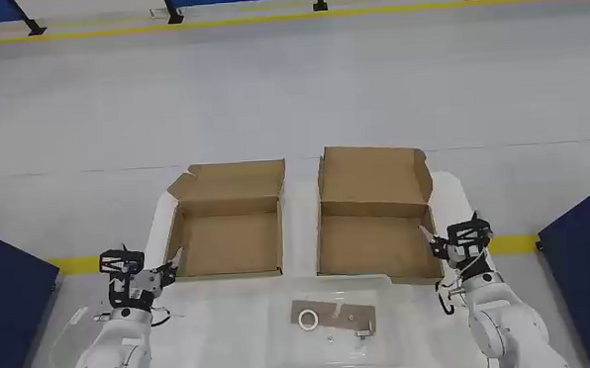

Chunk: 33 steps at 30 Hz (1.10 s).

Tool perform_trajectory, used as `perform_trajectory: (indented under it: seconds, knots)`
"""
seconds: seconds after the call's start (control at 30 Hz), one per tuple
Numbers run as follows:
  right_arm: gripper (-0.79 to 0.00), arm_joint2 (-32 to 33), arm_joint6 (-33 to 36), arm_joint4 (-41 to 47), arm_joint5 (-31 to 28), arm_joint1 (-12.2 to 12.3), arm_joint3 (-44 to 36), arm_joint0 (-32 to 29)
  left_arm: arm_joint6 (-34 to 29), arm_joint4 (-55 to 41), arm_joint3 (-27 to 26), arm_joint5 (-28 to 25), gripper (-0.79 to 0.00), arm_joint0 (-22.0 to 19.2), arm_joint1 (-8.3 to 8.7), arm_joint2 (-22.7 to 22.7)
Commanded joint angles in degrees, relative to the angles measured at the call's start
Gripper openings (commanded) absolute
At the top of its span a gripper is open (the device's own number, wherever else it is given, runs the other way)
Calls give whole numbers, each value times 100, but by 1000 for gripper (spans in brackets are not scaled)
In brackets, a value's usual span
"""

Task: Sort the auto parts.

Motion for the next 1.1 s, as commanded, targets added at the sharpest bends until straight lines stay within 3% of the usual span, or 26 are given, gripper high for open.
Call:
perform_trajectory:
  seconds: [0.0,0.23,0.53,0.7,0.87,1.07]
  knots:
    - [0,19,-20,-37,-97,3,-48,4,0,0,0,0,0,0,0,0]
    - [0,283,192,-679,-1308,110,-542,-192,0,0,0,0,0,0,0,0]
    - [0,282,175,-737,-1401,117,-619,-175,0,0,0,0,0,0,0,0]
    - [0,547,435,-832,-2386,198,-1013,-164,0,0,0,0,0,0,0,0]
    - [0,745,1124,-607,-3667,290,-1391,-144,0,0,0,0,0,0,0,0]
    - [0,745,1124,-607,-3667,290,-1391,-144,0,0,0,0,0,0,0,0]
